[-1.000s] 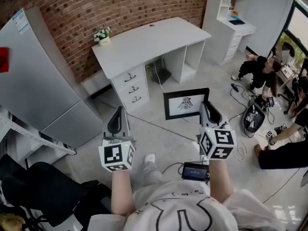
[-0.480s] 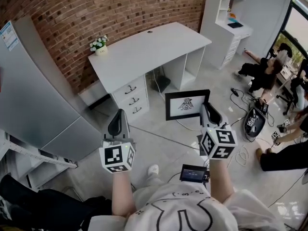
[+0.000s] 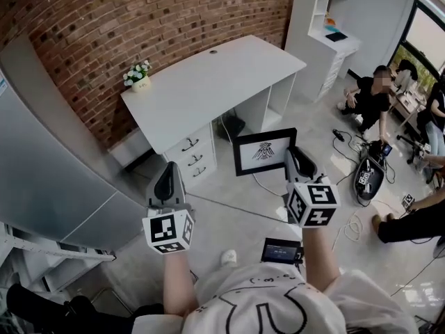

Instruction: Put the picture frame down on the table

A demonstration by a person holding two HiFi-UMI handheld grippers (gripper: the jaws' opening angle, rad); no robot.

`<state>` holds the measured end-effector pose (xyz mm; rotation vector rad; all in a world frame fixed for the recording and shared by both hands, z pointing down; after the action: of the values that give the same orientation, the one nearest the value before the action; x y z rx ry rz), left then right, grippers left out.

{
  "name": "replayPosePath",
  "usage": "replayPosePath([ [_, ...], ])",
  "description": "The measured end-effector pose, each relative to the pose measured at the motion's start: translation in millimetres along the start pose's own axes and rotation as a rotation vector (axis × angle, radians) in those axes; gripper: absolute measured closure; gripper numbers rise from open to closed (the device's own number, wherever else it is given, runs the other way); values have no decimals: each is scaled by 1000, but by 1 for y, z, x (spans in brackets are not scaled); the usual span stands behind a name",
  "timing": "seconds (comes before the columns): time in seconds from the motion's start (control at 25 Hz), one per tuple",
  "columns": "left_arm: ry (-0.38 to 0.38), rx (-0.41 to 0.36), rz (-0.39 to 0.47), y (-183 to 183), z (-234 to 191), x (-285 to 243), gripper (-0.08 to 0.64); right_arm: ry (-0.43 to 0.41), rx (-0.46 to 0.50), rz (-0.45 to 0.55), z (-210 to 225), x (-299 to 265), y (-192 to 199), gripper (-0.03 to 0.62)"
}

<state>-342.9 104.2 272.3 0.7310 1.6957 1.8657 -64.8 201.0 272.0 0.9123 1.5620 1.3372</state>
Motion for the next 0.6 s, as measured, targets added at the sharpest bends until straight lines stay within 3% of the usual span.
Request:
replayPosePath([
  [0.28, -6, 21, -4, 14, -46, -16, 551, -14, 21, 26, -44, -39, -13, 529],
  [0.6, 29, -1, 13, 10, -59, -47, 551, 20, -6, 7, -38, -59, -8, 529],
])
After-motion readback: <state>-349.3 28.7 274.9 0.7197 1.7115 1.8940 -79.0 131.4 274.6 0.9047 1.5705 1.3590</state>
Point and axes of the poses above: the fingertips, and each gripper's own axes: x backward along the fingers, z to its right, y out of its underside, the point moved 1 cm from there along x, backward along the fingers, and after that the axes turned 11 degrees about y, right-handed, at the moved point
